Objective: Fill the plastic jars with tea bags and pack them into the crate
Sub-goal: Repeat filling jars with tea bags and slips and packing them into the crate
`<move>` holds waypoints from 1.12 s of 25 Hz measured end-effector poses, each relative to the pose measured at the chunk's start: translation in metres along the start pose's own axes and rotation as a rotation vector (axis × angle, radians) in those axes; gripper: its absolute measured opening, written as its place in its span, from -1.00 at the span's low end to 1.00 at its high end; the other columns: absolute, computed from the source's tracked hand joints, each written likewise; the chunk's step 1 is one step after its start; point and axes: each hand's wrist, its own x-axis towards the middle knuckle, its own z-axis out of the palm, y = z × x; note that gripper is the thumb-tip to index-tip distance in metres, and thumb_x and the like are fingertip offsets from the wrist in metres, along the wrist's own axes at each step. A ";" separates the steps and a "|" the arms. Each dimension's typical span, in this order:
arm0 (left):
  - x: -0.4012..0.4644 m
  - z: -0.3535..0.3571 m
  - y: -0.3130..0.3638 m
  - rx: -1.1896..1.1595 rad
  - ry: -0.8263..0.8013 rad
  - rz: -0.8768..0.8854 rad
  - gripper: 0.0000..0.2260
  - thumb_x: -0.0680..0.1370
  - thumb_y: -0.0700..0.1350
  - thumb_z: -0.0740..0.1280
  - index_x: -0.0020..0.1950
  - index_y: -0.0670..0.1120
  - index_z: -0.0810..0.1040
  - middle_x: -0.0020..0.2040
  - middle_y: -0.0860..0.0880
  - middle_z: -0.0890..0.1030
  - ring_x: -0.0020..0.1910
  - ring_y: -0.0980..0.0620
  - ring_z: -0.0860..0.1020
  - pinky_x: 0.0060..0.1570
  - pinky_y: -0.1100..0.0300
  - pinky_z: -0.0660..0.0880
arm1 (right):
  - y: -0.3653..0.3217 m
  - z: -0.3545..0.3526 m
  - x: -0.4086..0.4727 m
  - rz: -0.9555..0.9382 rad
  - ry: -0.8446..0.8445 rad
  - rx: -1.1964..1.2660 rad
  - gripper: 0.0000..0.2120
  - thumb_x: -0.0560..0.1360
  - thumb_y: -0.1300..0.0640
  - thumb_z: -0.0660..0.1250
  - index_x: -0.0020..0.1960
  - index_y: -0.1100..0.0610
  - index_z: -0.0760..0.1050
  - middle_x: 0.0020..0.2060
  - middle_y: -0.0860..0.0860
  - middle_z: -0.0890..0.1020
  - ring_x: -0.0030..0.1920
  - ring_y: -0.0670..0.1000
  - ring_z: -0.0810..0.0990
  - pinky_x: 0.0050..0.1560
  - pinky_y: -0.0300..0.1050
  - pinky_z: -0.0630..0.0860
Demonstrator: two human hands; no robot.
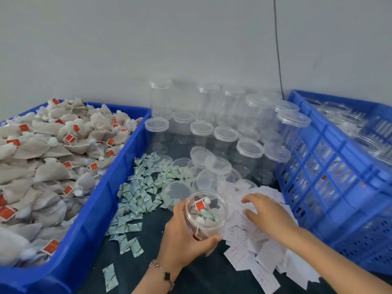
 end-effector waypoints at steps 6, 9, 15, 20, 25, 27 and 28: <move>0.003 0.019 0.002 0.031 0.010 -0.063 -0.16 0.04 0.32 0.46 0.22 0.17 0.19 0.07 0.36 0.37 -0.03 0.45 0.45 -0.09 0.61 0.36 | 0.022 0.045 -0.010 -0.002 -0.164 -0.224 -0.38 0.60 -0.20 0.01 0.54 0.08 -0.01 0.54 0.06 -0.10 0.53 0.04 -0.14 0.48 -0.01 -0.09; 0.002 0.021 0.002 0.071 0.036 -0.104 -0.09 0.06 0.32 0.46 0.30 0.00 0.27 0.06 0.31 0.38 0.00 0.23 0.52 -0.04 0.41 0.48 | 0.023 0.049 -0.014 -0.011 -0.046 -0.201 -0.59 0.64 -0.05 0.03 0.45 0.04 0.29 0.54 0.06 0.01 0.53 0.06 -0.06 0.48 0.01 -0.02; 0.001 0.024 -0.008 0.157 0.049 -0.064 -0.10 0.08 0.06 0.67 0.27 -0.25 0.36 0.05 0.02 0.52 0.00 -0.04 0.61 -0.09 0.18 0.54 | -0.006 0.015 -0.025 -0.130 0.435 0.056 -0.82 0.51 0.19 0.35 0.10 0.13 0.63 0.09 0.00 0.64 0.18 0.01 0.55 0.24 -0.12 0.41; 0.001 0.024 0.001 0.148 0.087 -0.053 -0.07 0.08 0.27 0.48 0.26 -0.28 0.38 0.03 0.00 0.55 -0.06 -0.11 0.63 -0.17 0.18 0.51 | -0.068 -0.008 -0.029 -0.588 0.643 0.160 -0.69 0.48 0.24 0.19 0.13 0.17 0.60 0.04 -0.03 0.65 0.16 -0.05 0.54 0.22 -0.14 0.38; -0.001 0.022 0.006 0.085 0.107 -0.021 -0.09 0.14 0.31 0.37 0.29 -0.27 0.36 -0.01 0.22 0.43 -0.15 -0.05 0.64 -0.28 0.17 0.53 | -0.069 0.014 -0.027 -0.658 0.504 0.103 -0.72 0.49 0.14 0.22 0.08 0.18 0.63 0.05 -0.02 0.66 0.17 -0.01 0.57 0.22 -0.03 0.43; -0.001 0.022 0.005 0.100 0.107 -0.011 -0.09 0.16 0.31 0.36 0.30 -0.30 0.35 0.00 0.08 0.48 -0.15 -0.09 0.65 -0.30 0.11 0.55 | -0.064 0.020 -0.027 -0.662 0.495 0.084 -0.70 0.49 0.04 0.27 0.09 0.19 0.62 0.11 0.01 0.63 0.18 0.00 0.54 0.20 -0.04 0.45; -0.001 0.022 0.005 0.107 0.109 -0.002 -0.10 0.17 0.31 0.36 0.29 -0.31 0.35 0.01 0.04 0.48 -0.16 -0.10 0.65 -0.31 0.12 0.54 | -0.063 0.021 -0.027 -0.650 0.484 0.088 -0.67 0.50 0.01 0.26 0.12 0.19 0.60 0.14 0.02 0.61 0.21 -0.01 0.50 0.22 -0.06 0.42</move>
